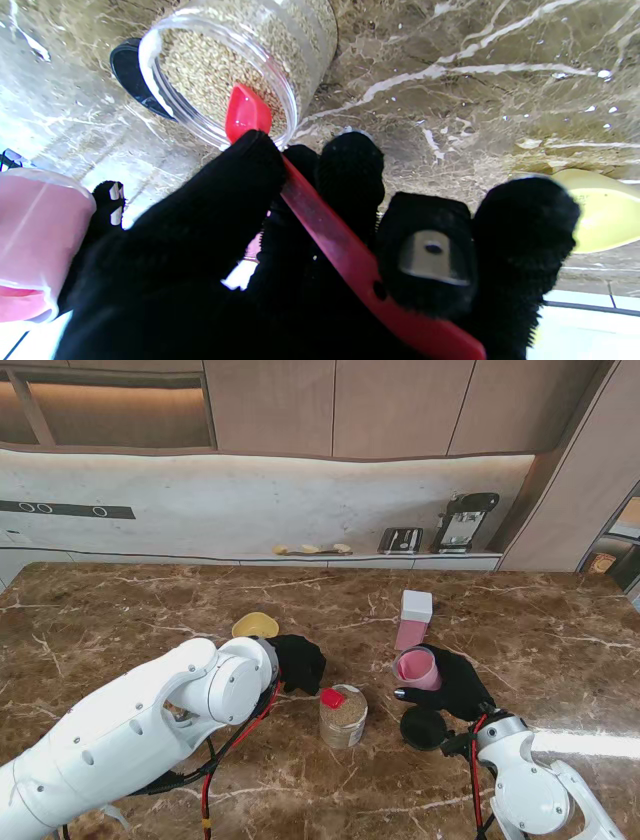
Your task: Measure grain into the airtight container
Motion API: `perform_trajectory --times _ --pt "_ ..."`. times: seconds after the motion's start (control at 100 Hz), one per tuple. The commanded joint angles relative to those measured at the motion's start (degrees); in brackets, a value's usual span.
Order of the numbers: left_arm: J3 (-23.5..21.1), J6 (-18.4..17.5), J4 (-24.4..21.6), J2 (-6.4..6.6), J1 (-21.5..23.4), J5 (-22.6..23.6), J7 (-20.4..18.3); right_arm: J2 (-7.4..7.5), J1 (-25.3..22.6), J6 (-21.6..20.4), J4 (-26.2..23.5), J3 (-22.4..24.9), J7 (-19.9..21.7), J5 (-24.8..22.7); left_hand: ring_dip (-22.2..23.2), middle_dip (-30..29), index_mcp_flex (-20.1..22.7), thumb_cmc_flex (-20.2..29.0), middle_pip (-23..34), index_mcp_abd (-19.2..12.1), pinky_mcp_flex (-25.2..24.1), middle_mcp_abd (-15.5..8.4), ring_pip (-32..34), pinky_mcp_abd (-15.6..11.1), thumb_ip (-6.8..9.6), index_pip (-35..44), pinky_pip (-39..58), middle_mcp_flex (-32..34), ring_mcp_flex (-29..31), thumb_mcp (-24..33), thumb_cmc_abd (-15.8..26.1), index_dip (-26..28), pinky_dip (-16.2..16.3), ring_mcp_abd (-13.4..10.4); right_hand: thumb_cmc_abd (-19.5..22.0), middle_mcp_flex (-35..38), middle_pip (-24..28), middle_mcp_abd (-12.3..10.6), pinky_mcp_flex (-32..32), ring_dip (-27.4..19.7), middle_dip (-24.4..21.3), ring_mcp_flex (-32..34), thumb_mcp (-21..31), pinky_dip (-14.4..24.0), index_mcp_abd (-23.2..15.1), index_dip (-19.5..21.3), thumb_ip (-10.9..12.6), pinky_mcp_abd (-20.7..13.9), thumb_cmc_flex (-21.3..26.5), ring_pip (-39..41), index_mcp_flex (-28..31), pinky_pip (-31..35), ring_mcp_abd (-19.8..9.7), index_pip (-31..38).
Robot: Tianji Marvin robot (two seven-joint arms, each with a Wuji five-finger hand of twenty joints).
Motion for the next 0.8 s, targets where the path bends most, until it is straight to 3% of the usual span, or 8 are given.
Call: perform_trajectory --times 0.0,0.79 --pt "0.7 0.2 0.5 -0.21 -0.3 0.5 0.0 -0.12 -0.6 0.0 0.5 0.0 0.9 0.4 -0.7 -0.5 2.5 0.8 0.1 -4.5 2.3 -1.1 6.0 -0.5 -0.64 5.7 3.5 5.4 1.8 4.2 -0.1 0.3 -0.7 -2.8 8.2 1.4 2.7 -3.9 -0.6 -0.2 -0.6 0.3 8.3 -0.2 -7.0 0.1 -2.5 -1.2 5.1 0.1 3.6 -0.7 -3.6 5.2" --pt "7.0 2.8 2.1 -0.29 -5.4 -2.2 -0.3 -0.10 -0.5 -0.7 1.2 0.0 1.2 1.1 -1.0 -1.1 2.0 1.4 0.2 -4.2 2.4 -1.0 6.3 -0.4 -0.34 6.2 4.1 5.4 1.8 3.5 0.1 -0.3 -1.6 -3.1 8.0 1.1 2.7 -4.0 -1.1 -0.2 -1.1 0.1 8.2 -0.3 -7.1 0.2 -2.5 -1.1 5.1 -0.2 3.4 -1.7 -3.7 5.1"
